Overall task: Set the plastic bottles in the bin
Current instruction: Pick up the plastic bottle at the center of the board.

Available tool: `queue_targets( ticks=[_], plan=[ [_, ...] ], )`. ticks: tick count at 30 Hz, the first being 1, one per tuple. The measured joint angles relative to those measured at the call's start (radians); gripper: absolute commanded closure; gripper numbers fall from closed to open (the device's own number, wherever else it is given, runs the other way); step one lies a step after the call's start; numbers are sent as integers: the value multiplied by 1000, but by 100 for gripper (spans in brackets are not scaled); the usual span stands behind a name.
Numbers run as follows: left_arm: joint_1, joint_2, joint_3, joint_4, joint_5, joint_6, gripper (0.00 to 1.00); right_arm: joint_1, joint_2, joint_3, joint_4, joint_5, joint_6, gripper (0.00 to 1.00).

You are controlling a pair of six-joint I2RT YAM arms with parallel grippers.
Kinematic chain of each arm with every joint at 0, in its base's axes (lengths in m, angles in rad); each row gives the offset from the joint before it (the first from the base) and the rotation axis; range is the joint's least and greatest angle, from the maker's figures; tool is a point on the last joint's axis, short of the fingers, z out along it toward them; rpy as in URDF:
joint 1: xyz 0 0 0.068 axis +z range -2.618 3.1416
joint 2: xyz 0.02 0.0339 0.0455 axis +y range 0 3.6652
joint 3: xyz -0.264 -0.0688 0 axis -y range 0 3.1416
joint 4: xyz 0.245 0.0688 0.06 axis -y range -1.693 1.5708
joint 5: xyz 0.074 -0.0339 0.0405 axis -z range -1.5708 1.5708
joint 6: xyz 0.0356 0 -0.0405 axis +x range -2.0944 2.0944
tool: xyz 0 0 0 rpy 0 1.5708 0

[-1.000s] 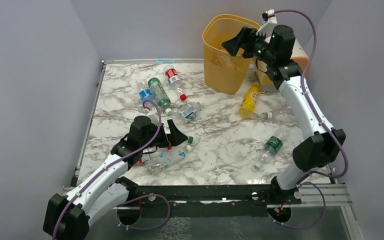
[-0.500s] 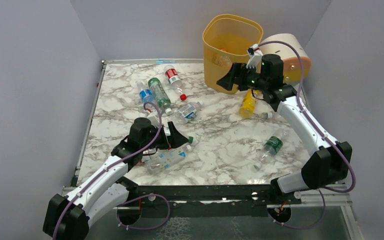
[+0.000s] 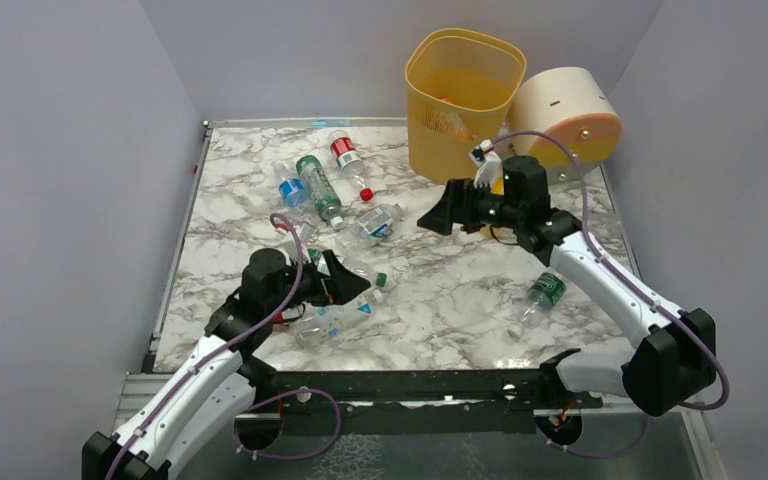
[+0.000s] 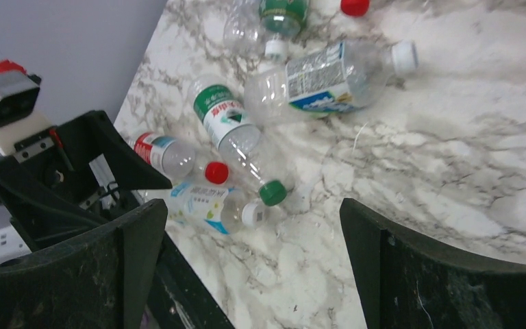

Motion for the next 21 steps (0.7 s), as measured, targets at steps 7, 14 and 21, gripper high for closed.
queue_targets(
  ticks=[7, 14, 21],
  plan=[
    [0, -82, 3, -114, -25, -14, 1, 159, 56, -77, 45, 32, 25, 2],
    [0, -132, 50, -179, -50, -28, 1, 227, 158, -77, 34, 198, 16, 2],
    [0, -106, 62, -192, -51, -26, 1, 217, 175, -35, -56, 579, 26, 2]
  ],
)
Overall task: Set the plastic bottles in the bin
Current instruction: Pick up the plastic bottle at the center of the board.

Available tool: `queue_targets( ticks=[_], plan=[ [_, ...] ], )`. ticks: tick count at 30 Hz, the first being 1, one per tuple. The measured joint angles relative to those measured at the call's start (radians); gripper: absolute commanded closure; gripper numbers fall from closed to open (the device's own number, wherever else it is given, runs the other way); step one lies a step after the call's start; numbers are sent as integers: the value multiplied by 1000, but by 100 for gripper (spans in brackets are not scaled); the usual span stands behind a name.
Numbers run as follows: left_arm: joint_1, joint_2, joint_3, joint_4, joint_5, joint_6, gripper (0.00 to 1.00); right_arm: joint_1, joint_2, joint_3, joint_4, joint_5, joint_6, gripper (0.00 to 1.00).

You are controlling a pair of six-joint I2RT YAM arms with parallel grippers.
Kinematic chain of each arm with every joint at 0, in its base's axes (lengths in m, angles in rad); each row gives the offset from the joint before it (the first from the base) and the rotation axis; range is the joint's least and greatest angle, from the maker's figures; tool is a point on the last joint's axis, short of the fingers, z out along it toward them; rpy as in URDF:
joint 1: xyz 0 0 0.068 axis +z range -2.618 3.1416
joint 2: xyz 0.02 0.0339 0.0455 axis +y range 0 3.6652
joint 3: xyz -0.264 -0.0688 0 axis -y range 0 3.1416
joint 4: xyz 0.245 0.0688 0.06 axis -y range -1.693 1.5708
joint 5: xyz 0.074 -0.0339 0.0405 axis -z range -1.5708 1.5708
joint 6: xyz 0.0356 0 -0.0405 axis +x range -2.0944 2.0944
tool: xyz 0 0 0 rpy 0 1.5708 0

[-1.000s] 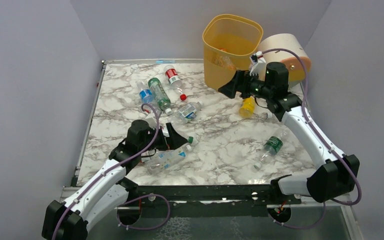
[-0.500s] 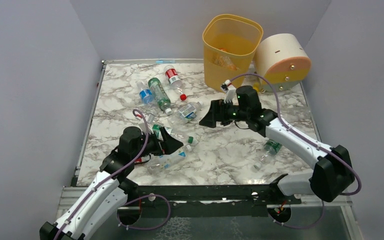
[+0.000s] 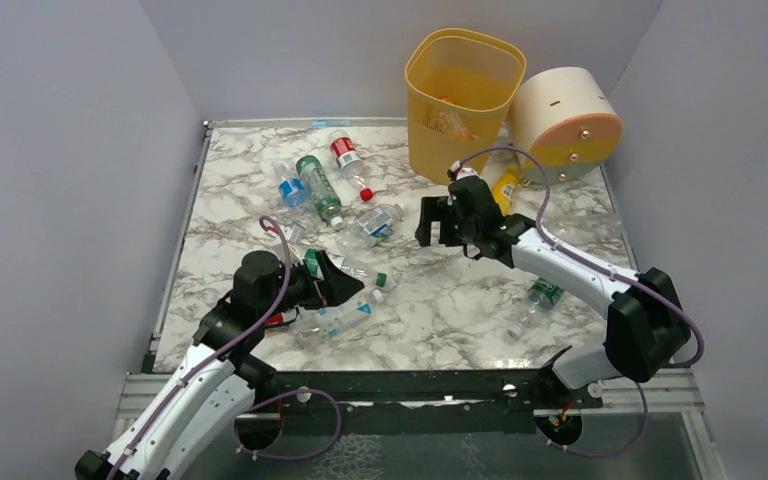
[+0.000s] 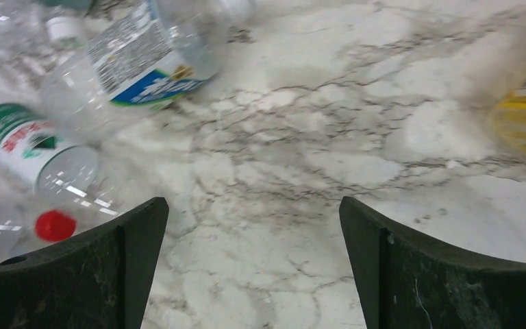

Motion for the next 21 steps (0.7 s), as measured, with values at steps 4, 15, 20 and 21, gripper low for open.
queue_targets(
  ticks=[4, 15, 20, 21],
  plan=[
    [0, 16, 0, -1, 0, 3, 1, -43, 16, 12, -34, 139, 30, 2],
    [0, 56, 0, 23, 0, 6, 1, -237, 27, 14, -86, 303, 74, 1],
    [0, 153, 0, 45, -11, 19, 1, -285, 77, 35, -89, 317, 74, 1],
    [0, 179, 0, 48, -15, 22, 1, -295, 85, 35, -89, 318, 74, 1]
  ],
)
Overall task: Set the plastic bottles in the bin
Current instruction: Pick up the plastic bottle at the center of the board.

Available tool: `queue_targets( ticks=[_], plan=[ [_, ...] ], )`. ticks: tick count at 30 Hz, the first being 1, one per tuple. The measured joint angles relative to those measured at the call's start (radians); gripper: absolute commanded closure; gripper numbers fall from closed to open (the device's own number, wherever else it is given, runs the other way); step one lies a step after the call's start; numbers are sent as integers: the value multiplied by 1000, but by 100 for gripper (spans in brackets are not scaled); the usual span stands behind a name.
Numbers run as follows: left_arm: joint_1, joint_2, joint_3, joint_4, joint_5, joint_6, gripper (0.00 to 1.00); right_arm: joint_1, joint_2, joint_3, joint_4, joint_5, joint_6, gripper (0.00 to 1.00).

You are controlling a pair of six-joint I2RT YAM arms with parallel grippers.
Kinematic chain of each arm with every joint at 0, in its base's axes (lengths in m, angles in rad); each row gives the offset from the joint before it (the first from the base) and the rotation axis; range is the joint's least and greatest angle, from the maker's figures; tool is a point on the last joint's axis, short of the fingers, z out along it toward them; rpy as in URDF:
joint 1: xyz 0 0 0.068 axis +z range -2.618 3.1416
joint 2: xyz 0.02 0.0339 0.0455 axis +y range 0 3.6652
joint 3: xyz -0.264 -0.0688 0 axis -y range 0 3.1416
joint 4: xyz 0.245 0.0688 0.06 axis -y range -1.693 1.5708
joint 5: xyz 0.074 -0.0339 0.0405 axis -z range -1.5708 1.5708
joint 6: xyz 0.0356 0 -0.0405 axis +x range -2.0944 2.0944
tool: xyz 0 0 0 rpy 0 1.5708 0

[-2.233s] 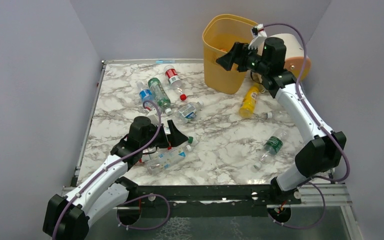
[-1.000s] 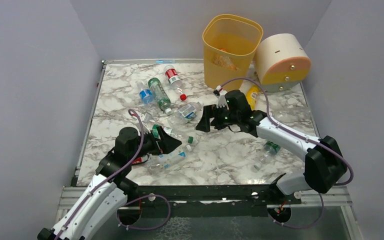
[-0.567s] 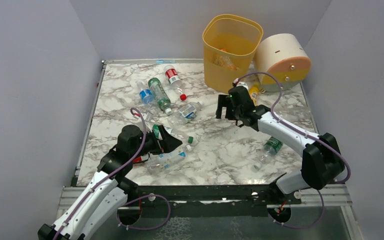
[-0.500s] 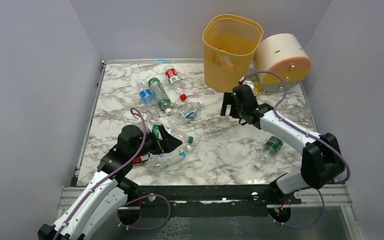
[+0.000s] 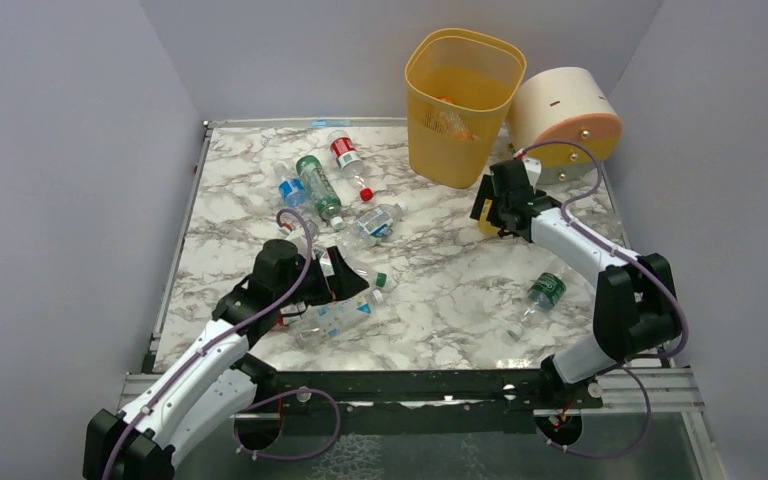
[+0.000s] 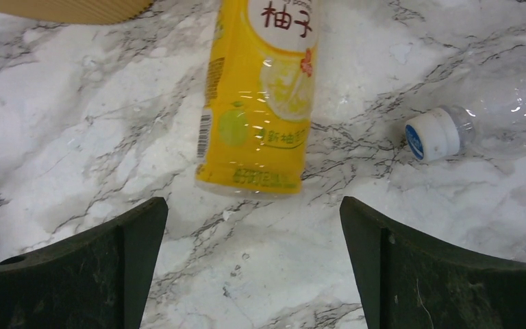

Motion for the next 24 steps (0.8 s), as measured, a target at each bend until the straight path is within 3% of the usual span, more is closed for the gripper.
queue_targets(
  ticks=[17, 24],
  plan=[
    [-66, 192, 32, 66, -71, 63, 1, -57, 160, 30, 46, -18, -8, 1],
    [-118, 193, 34, 67, -118, 67, 1, -58, 211, 48, 66, -20, -17, 16]
  ],
)
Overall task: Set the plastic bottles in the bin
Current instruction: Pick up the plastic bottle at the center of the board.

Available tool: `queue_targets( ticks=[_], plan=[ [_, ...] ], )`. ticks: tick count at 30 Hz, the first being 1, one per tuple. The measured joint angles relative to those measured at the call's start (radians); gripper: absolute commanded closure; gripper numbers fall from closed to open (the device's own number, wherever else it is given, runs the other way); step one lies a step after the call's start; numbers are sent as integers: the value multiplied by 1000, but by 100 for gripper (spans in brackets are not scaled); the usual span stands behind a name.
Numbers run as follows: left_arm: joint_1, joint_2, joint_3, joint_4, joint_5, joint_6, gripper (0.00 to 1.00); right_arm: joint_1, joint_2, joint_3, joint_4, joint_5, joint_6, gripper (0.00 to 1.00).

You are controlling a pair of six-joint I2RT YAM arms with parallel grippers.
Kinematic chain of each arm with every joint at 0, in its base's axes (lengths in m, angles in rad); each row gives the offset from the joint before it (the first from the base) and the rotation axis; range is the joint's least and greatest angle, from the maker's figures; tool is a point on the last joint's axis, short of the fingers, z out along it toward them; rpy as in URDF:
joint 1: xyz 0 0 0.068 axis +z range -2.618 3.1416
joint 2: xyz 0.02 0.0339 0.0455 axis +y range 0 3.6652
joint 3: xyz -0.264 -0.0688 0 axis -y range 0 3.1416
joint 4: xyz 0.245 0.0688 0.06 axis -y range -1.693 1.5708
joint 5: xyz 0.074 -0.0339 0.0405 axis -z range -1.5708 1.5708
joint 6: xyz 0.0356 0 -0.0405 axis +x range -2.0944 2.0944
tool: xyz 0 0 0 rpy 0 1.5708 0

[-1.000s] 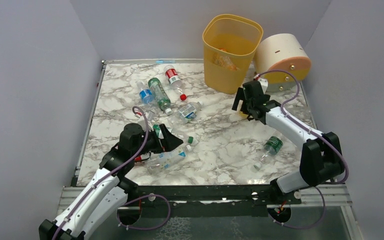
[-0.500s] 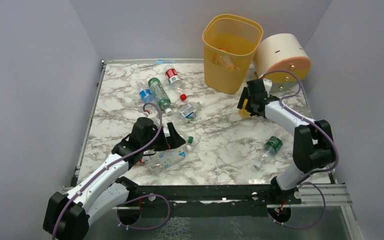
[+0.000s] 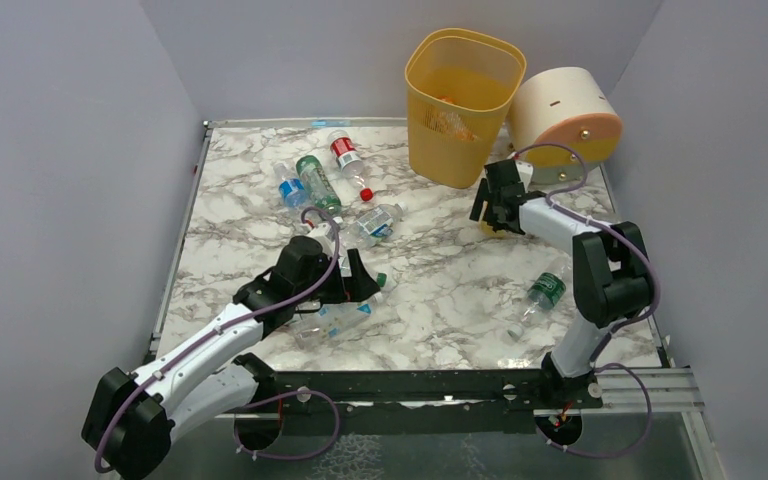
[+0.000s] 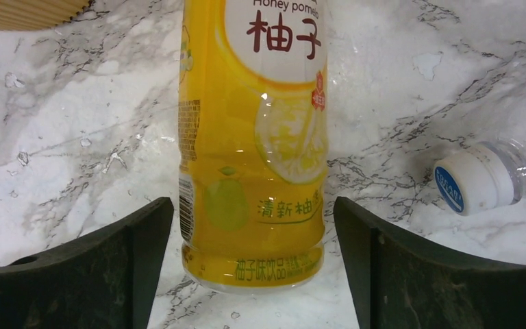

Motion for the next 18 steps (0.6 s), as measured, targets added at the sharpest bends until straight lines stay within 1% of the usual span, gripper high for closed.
queue_targets(
  ticks=[11, 14, 18],
  plan=[
    [-31, 0, 0, 0, -31, -4, 1, -11, 33, 21, 28, -18, -15, 51],
    [-32, 0, 0, 0, -35, -4, 1, -11, 33, 21, 32, -32, -14, 58],
    [-32, -6, 0, 0, -37, -4, 1, -11, 29, 4, 55, -65, -14, 61]
  ],
)
